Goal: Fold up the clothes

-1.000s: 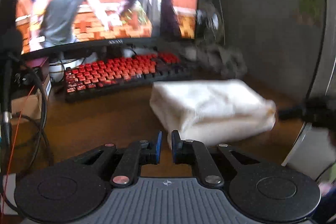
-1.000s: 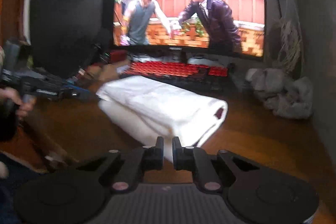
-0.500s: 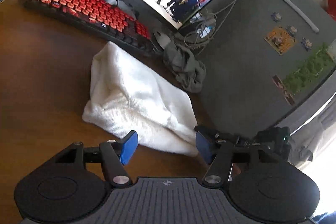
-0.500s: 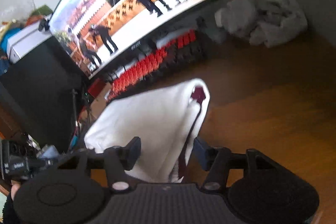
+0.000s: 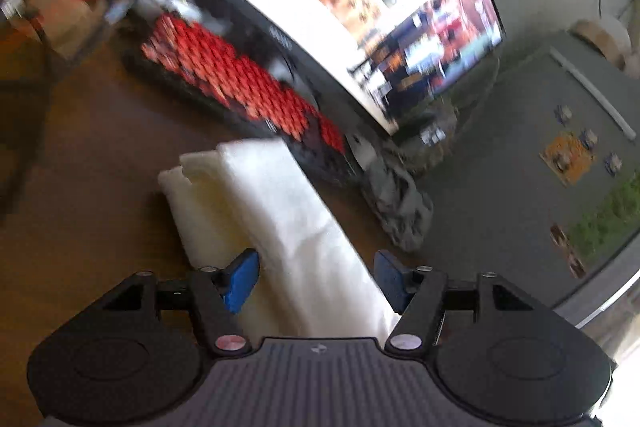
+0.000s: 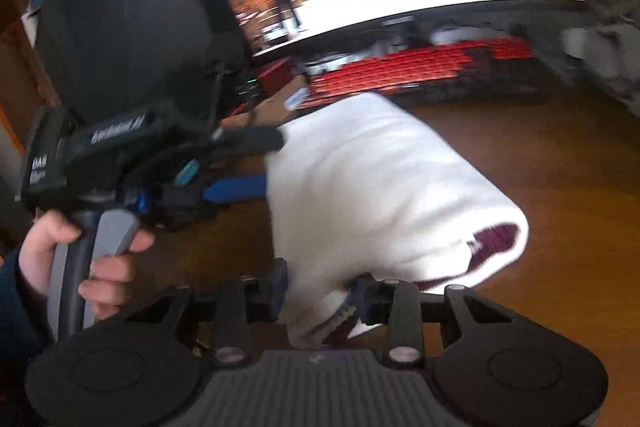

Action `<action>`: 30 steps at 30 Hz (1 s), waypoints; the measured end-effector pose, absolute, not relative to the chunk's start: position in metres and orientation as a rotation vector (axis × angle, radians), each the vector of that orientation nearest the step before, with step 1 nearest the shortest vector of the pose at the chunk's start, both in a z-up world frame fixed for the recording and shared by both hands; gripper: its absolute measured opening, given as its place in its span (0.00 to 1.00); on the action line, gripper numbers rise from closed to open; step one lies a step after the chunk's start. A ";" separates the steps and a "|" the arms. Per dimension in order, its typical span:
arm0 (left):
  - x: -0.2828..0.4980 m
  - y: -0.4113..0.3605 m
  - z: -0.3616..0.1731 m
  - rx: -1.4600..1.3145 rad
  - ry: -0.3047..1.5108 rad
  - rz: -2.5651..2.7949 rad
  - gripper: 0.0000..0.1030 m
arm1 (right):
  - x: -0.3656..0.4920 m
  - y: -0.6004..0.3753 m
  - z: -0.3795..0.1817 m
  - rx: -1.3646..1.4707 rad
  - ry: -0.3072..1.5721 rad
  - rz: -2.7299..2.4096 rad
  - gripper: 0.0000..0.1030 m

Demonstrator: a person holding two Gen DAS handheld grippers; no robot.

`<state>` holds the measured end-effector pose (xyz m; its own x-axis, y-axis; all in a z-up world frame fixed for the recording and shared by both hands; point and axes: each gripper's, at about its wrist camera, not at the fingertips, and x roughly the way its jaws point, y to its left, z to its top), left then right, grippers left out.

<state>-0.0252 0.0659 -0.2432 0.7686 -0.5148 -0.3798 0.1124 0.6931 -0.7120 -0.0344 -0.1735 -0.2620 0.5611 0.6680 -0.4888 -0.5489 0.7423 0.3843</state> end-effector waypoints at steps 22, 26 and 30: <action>-0.014 0.092 -0.272 -0.691 0.691 -0.260 0.34 | 0.008 -0.269 -0.263 0.462 0.608 0.677 0.47; 0.003 0.088 -0.268 -0.654 0.709 -0.291 0.33 | 0.009 -0.258 -0.272 0.526 0.650 0.740 0.45; 0.021 0.086 -0.268 -0.636 0.726 -0.333 0.32 | -0.004 -0.243 -0.274 0.469 0.656 0.761 0.45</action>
<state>0.0213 0.0859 -0.2677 0.7080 -0.4896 -0.5089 0.0669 0.7639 -0.6419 -0.0043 -0.2432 -0.2743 0.5446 0.7531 -0.3692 -0.4757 0.6399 0.6035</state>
